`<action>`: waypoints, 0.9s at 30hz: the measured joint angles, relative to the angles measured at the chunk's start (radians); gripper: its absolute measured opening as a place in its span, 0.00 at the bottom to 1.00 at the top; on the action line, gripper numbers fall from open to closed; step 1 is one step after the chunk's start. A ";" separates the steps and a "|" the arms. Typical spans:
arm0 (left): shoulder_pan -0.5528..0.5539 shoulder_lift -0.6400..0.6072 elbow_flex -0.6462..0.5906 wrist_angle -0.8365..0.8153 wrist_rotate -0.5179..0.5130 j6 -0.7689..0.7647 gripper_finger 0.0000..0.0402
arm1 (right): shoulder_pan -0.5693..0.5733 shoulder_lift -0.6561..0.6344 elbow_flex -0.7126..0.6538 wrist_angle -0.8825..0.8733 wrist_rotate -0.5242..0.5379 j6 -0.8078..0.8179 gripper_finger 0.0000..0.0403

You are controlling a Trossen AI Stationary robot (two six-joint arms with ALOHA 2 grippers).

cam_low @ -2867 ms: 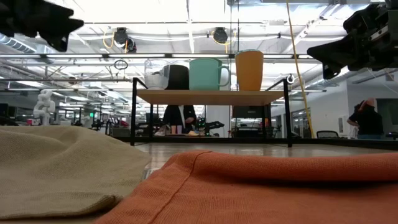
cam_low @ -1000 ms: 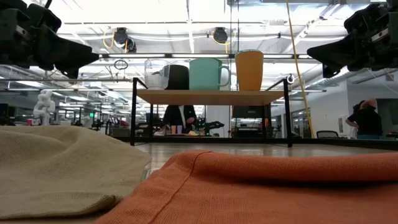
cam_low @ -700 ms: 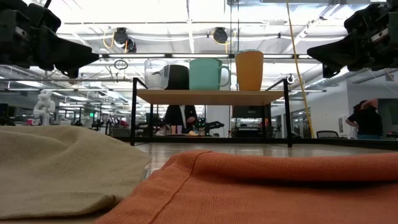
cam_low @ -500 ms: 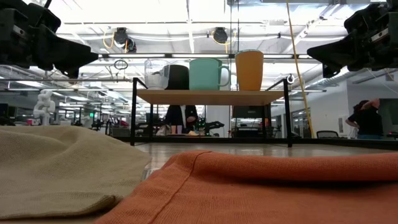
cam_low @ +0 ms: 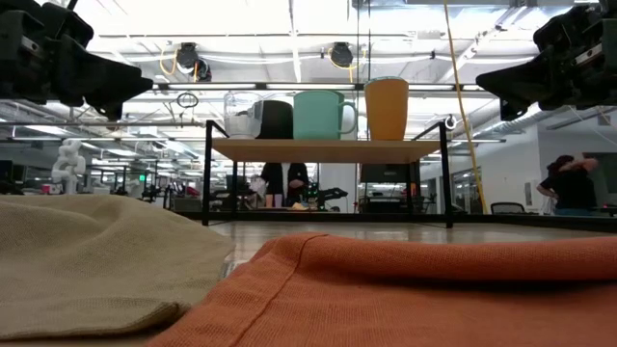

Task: Stack small to large cups/mugs on shelf
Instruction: Return to Home Position

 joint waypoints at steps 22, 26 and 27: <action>0.000 0.000 0.000 0.003 0.000 0.003 0.36 | 0.000 0.000 0.000 0.000 0.000 0.000 0.00; 0.000 0.000 0.000 0.005 -0.051 0.070 0.36 | 0.000 0.000 0.000 0.018 0.000 -0.077 0.00; 0.000 0.000 0.000 0.005 -0.062 0.076 0.36 | 0.000 -0.001 0.000 0.026 0.000 -0.117 0.00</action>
